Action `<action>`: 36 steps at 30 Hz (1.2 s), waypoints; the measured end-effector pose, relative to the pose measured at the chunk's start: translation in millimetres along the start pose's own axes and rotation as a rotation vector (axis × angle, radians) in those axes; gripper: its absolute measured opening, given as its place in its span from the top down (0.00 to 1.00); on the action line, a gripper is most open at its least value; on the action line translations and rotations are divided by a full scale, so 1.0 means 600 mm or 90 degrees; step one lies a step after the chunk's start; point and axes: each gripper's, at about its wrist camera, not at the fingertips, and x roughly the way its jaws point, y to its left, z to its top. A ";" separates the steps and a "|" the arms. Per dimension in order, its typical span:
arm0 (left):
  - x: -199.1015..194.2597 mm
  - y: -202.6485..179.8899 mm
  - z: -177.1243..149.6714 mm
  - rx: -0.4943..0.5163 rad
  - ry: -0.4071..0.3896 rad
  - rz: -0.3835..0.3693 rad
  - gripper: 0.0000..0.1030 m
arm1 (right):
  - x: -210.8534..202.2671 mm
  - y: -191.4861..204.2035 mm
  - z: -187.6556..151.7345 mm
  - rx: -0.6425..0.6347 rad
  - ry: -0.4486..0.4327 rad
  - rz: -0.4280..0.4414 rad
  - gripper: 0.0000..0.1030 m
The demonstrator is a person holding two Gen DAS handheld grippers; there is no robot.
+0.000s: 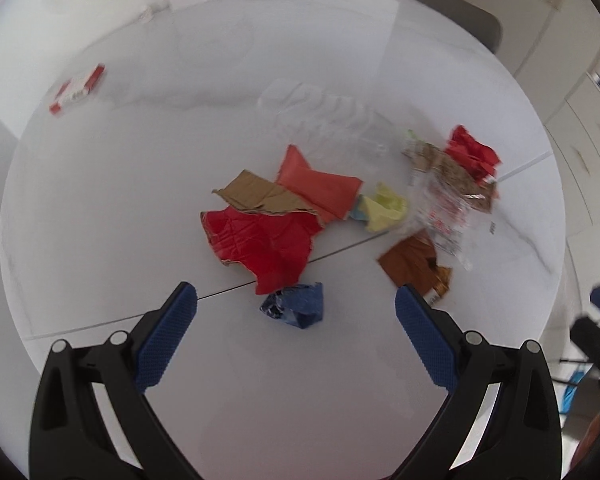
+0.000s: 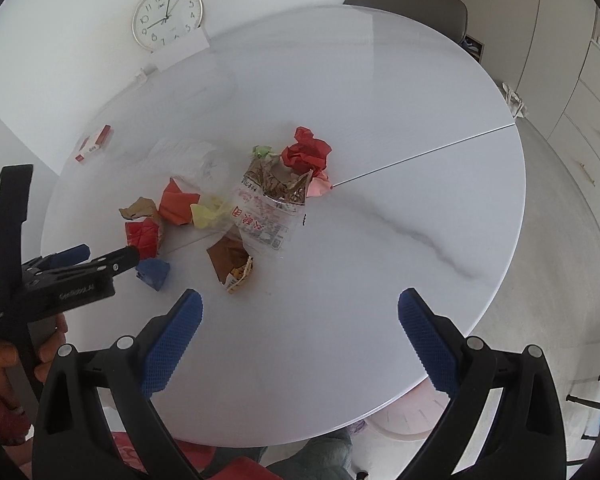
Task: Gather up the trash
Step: 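Grasp the brown cardboard and red paper with the left tool, then grasp the clear plastic bottle with the right tool while the left tool holds the cardboard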
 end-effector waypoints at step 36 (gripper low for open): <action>0.127 0.057 0.058 -0.124 0.046 -0.083 0.78 | 0.045 0.051 0.076 -0.097 0.006 0.004 0.05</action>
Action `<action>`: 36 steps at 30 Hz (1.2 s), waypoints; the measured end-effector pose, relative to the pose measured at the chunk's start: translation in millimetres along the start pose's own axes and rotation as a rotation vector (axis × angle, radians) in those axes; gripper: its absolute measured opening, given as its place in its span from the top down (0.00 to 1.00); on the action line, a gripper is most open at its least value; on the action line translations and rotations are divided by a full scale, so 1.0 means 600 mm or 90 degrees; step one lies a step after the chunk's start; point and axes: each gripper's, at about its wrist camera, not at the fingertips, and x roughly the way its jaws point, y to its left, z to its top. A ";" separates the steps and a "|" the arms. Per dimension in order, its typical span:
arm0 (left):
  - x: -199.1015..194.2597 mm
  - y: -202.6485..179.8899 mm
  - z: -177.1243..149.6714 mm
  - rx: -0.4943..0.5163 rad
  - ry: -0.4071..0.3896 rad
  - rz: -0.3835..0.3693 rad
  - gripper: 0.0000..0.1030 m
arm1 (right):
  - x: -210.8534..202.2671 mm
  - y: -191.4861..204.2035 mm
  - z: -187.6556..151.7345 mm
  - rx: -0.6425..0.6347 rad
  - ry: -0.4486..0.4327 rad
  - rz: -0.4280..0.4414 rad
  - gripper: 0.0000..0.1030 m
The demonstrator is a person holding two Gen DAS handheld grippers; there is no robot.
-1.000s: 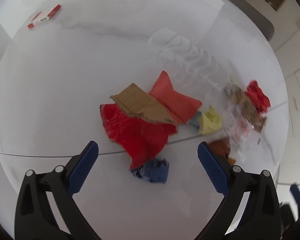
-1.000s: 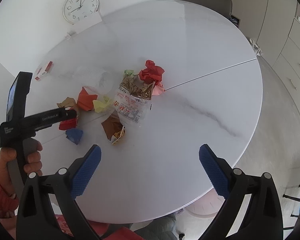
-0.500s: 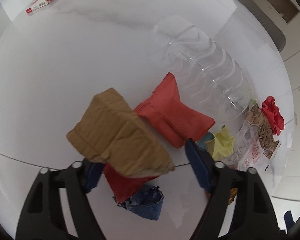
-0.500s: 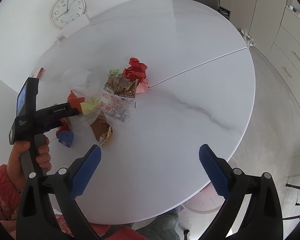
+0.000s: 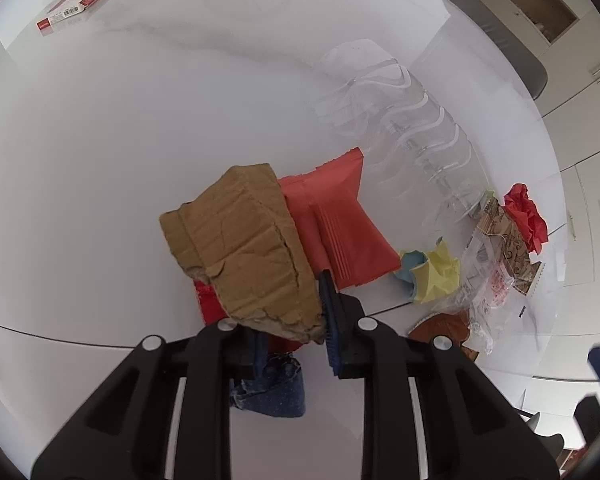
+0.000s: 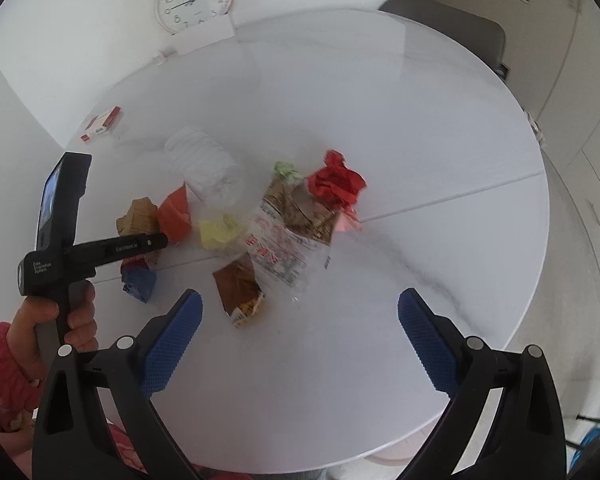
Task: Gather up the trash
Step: 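Grasp the clear plastic bottle with the right tool while the left tool holds the cardboard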
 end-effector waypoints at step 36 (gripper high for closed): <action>-0.025 0.059 0.041 0.078 -0.030 -0.034 0.94 | 0.236 0.135 0.229 -0.102 0.060 0.078 0.37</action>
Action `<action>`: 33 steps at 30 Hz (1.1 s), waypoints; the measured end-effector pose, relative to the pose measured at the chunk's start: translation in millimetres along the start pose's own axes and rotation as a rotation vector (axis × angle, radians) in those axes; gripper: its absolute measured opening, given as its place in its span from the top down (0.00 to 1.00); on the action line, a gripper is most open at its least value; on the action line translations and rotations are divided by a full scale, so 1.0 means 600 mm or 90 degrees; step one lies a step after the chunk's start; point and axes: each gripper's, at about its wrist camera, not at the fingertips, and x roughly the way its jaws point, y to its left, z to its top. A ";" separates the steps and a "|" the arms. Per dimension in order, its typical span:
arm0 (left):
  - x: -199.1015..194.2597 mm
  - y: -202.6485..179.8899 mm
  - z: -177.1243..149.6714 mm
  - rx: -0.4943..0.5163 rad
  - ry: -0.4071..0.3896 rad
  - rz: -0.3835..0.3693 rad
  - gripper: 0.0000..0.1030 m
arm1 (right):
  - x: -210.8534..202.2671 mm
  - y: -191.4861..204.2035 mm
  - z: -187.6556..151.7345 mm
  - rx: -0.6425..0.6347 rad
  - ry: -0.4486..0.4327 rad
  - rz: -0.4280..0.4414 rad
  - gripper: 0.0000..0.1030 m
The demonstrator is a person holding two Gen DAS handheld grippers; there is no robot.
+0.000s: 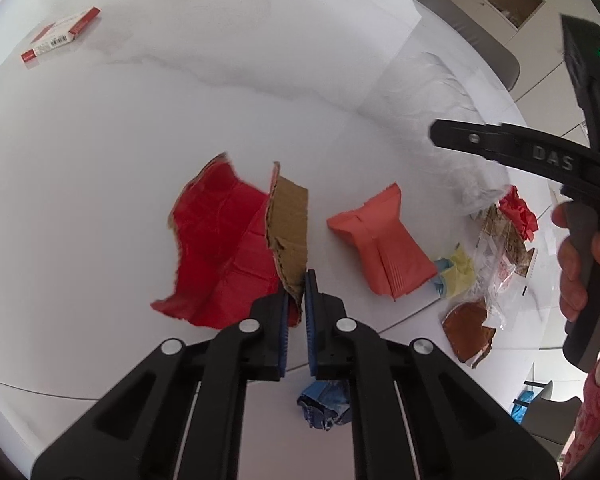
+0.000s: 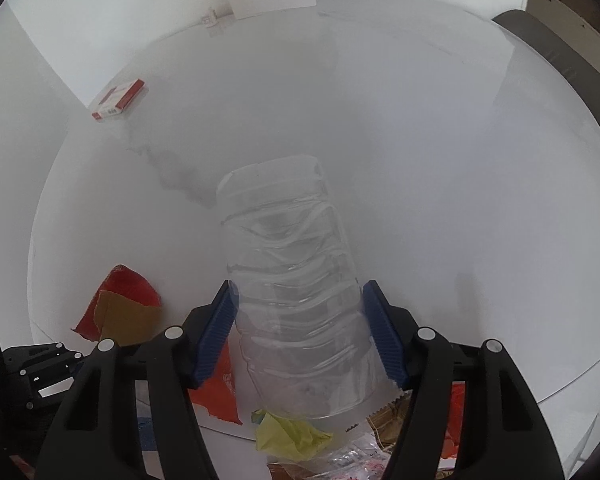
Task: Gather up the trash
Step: 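Grasp the clear plastic bottle with the right tool while the left tool holds the cardboard, then drop the bottle into the bin with the right tool while the left drops the cardboard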
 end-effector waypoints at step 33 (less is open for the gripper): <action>-0.195 -0.446 -0.215 0.412 -0.038 -0.188 0.95 | -0.191 -0.323 -0.692 0.477 0.022 -0.101 0.35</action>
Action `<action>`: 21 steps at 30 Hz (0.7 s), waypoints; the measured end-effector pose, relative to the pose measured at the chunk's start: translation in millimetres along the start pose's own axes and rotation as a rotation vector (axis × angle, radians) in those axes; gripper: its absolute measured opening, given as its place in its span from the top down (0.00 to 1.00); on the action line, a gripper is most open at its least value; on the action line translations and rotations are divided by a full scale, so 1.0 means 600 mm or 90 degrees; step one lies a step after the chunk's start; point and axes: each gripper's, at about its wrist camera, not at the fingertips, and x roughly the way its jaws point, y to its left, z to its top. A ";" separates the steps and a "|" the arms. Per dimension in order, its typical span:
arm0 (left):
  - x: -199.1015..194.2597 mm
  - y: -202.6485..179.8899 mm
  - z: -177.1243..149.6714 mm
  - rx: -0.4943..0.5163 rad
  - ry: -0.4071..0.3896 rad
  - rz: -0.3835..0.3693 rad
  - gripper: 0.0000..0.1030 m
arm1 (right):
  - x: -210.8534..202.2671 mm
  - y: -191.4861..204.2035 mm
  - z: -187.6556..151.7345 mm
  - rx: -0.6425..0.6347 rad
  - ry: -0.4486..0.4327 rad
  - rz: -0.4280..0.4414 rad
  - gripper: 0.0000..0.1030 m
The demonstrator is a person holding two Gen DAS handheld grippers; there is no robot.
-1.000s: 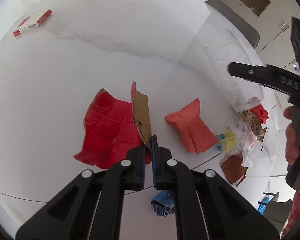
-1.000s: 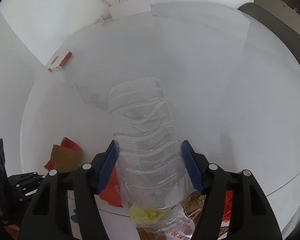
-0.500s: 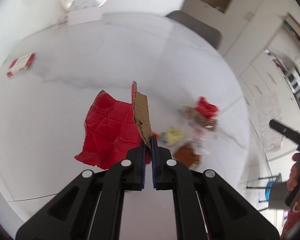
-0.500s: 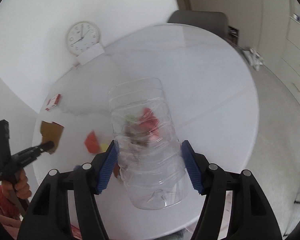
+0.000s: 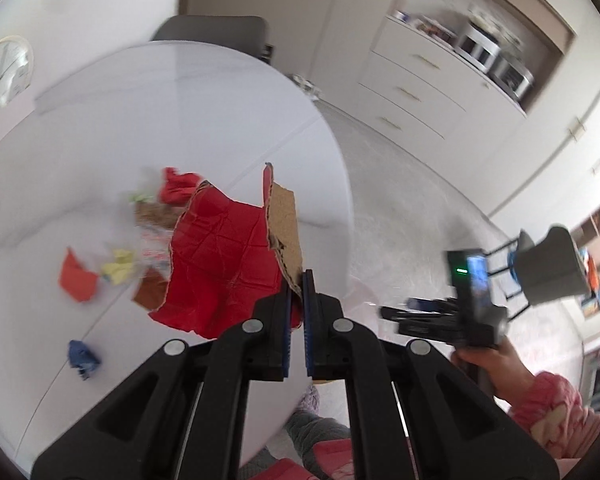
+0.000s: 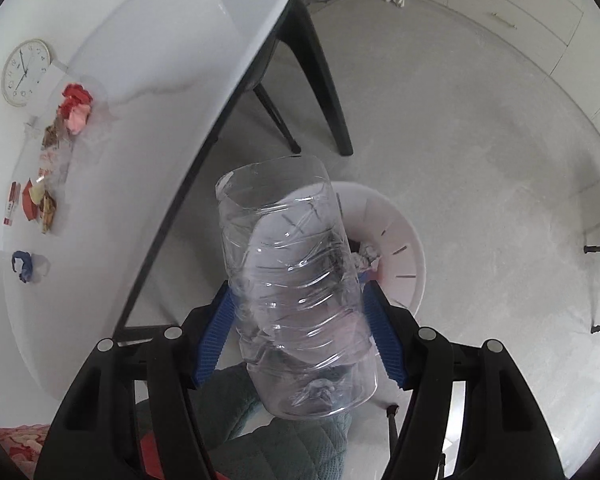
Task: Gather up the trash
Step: 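Drop the bottle into the bin with the right tool while the left drops the cardboard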
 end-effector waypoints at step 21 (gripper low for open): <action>0.247 -0.233 -0.054 0.141 0.199 -0.058 0.95 | -0.173 -0.163 -0.014 0.075 -0.104 -0.072 0.07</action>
